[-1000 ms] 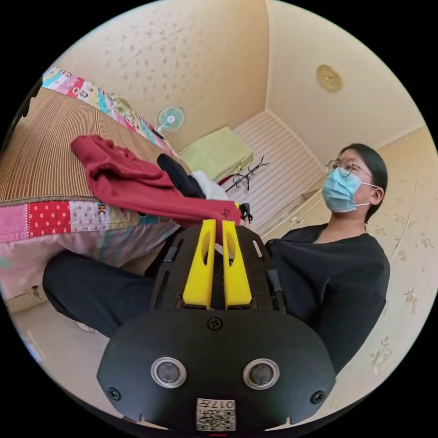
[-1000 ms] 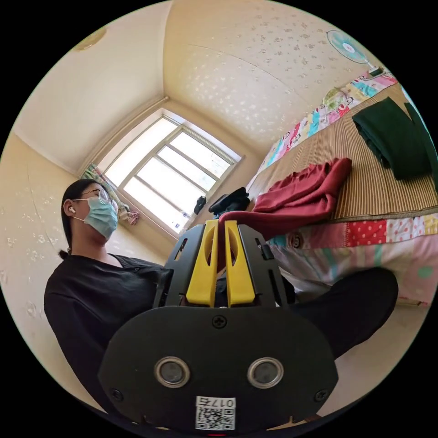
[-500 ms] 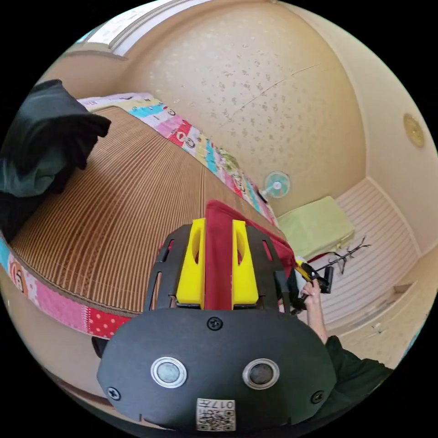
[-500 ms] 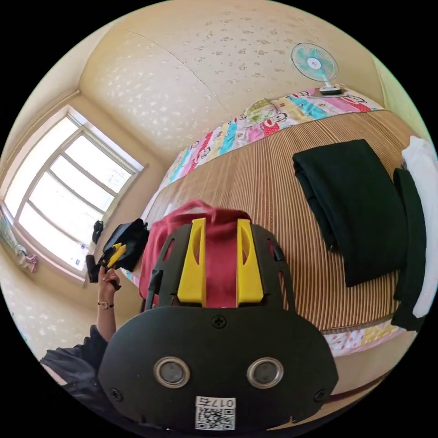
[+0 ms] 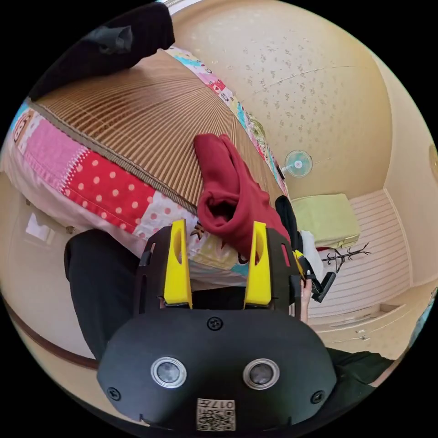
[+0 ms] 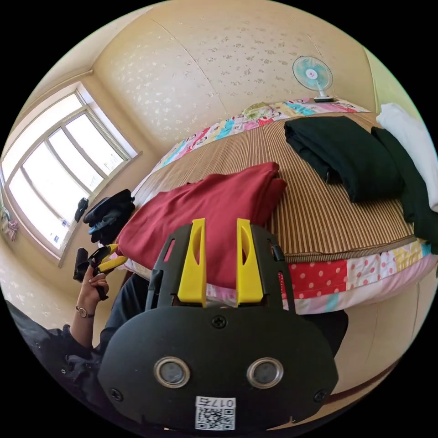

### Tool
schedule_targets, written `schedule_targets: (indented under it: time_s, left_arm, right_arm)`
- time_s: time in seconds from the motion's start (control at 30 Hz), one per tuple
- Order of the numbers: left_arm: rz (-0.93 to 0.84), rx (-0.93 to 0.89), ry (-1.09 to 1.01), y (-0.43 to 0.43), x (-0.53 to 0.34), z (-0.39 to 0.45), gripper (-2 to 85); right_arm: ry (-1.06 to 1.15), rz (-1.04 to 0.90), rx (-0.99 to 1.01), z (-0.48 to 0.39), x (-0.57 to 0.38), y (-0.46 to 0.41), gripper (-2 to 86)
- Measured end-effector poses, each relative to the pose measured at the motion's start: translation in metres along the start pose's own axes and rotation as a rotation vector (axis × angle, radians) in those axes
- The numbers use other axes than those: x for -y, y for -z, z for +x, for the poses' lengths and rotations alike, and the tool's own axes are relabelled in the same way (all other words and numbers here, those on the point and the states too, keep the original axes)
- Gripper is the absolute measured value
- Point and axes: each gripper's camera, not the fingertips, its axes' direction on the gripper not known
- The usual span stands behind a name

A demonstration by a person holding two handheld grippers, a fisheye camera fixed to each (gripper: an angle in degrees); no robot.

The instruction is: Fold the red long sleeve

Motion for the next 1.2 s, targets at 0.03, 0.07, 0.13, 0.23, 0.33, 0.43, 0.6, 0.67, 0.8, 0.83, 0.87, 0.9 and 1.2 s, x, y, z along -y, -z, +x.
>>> schedule_targets:
  time_s: [0.03,0.07,0.13,0.23,0.33,0.43,0.6,0.67,0.8,0.83,0.87,0.9,1.2]
  left_arm:
    - [0.048,-0.061,0.050,0.003,-0.002,-0.002,14.1]
    - [0.070,-0.092,0.062,0.006,-0.002,0.000,12.2]
    - [0.150,-0.118,-0.006,0.013,0.002,0.036,7.3]
    - [0.179,-0.136,-0.199,-0.008,0.007,0.114,5.8]
    - [0.097,-0.245,-0.389,-0.055,-0.009,0.196,5.1]
    - [-0.054,-0.272,-0.631,-0.111,-0.057,0.269,5.1]
    - [-0.317,-0.320,-0.837,-0.178,-0.137,0.299,5.5]
    - [-0.358,-0.354,-0.837,-0.184,-0.150,0.290,6.2]
    - [-0.163,-0.150,-0.746,-0.150,-0.150,0.249,12.3]
    - [-0.083,-0.058,-0.691,-0.137,-0.147,0.234,13.0]
    - [-0.052,-0.014,-0.658,-0.133,-0.145,0.227,13.3]
    - [-0.008,0.052,-0.590,-0.126,-0.141,0.213,14.2]
    - [-0.311,0.035,-0.476,-0.191,-0.149,0.176,14.8]
  right_arm:
    - [0.000,0.000,-0.026,0.001,-0.001,-0.001,6.6]
    - [0.009,0.007,-0.100,0.001,-0.003,-0.001,4.3]
    - [0.050,-0.002,-0.147,0.001,-0.005,-0.004,2.3]
    - [0.064,-0.005,-0.163,0.002,-0.007,-0.010,1.2]
    - [0.037,0.008,-0.159,0.005,-0.005,-0.007,0.8]
    - [0.001,0.026,-0.126,0.018,-0.006,0.005,0.9]
    - [-0.086,0.039,-0.096,0.067,-0.019,0.040,1.8]
    - [-0.132,0.049,-0.045,0.088,-0.026,0.056,2.7]
    - [-0.229,0.048,0.127,0.132,-0.041,0.080,8.3]
    - [-0.241,0.051,0.155,0.137,-0.042,0.082,9.2]
    - [-0.268,0.058,0.217,0.146,-0.045,0.085,10.9]
    - [-0.297,0.069,0.293,0.153,-0.045,0.085,12.6]
    - [-0.203,-0.030,0.408,0.136,0.038,0.025,17.5]
